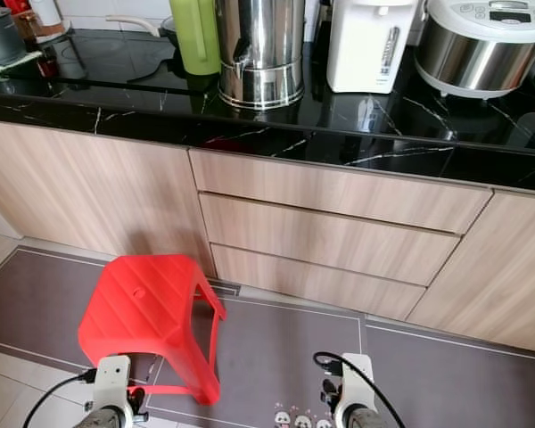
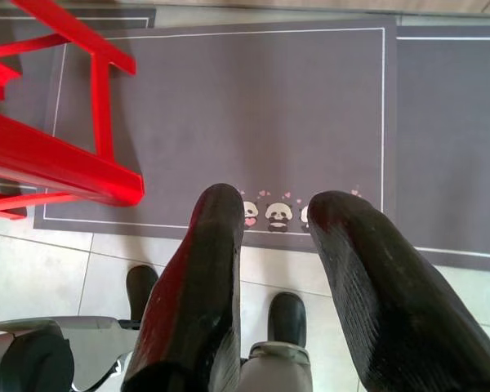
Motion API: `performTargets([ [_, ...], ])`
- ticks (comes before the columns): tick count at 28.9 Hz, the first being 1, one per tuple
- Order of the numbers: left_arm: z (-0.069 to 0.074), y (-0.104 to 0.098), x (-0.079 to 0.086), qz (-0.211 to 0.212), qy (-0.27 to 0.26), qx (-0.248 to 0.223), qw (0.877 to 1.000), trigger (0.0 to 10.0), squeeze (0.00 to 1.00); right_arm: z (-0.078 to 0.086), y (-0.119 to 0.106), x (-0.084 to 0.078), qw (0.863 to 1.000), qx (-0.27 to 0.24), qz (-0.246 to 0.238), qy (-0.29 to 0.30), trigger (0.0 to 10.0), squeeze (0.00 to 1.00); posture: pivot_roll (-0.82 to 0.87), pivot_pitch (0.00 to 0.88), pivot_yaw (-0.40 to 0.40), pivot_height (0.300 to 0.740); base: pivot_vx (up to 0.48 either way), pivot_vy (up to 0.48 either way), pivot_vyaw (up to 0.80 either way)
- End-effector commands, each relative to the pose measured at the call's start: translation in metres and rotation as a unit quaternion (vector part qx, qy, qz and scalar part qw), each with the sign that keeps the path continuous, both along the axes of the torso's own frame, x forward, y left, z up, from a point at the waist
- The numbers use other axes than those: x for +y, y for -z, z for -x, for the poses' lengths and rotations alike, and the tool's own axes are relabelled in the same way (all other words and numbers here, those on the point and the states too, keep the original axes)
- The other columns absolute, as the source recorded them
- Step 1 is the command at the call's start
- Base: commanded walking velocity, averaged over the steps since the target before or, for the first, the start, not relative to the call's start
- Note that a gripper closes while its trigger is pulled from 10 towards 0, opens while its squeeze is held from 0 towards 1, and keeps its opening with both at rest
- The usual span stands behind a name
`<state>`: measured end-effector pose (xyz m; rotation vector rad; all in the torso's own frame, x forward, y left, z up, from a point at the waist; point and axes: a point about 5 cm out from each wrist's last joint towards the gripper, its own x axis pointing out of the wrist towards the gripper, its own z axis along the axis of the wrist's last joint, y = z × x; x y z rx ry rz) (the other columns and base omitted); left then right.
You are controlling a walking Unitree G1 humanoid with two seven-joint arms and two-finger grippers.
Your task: Kitchen organization
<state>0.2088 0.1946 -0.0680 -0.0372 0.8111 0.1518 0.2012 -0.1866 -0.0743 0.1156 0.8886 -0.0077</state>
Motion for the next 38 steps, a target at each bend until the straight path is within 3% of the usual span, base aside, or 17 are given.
performTargets([
  [1,0.0005,0.0006,0.0006,0.004,-0.009,0.006,1.000,10.0,0.00,0.0011,0.0006,-0.0013,1.000,0.006,-0.002,0.003,10.0,0.00,-0.06,0.000,0.018,0.740,0.000,0.000,-0.79],
  [14,-0.0005,-0.0012,0.0060,-0.011,-0.009,0.000,1.000,10.0,0.00,0.0010,0.0008,-0.0006,1.000,0.010,0.003,-0.006,10.0,0.00,-0.06,0.000,0.025,0.740,0.000,0.000,-0.78],
  [21,0.0018,-0.0002,0.0082,-0.031,-0.010,0.006,0.999,10.0,0.00,0.0009,0.0009,-0.0001,1.000,0.012,0.003,-0.010,10.0,0.00,-0.06,0.000,0.026,0.740,0.000,-0.313,-0.78],
  [38,0.0015,0.0002,0.0051,-0.031,-0.004,0.007,0.999,10.0,0.00,0.0008,0.0007,-0.0010,1.000,0.013,0.007,-0.015,10.0,0.00,-0.06,0.000,0.022,0.740,0.000,0.000,-0.77],
])
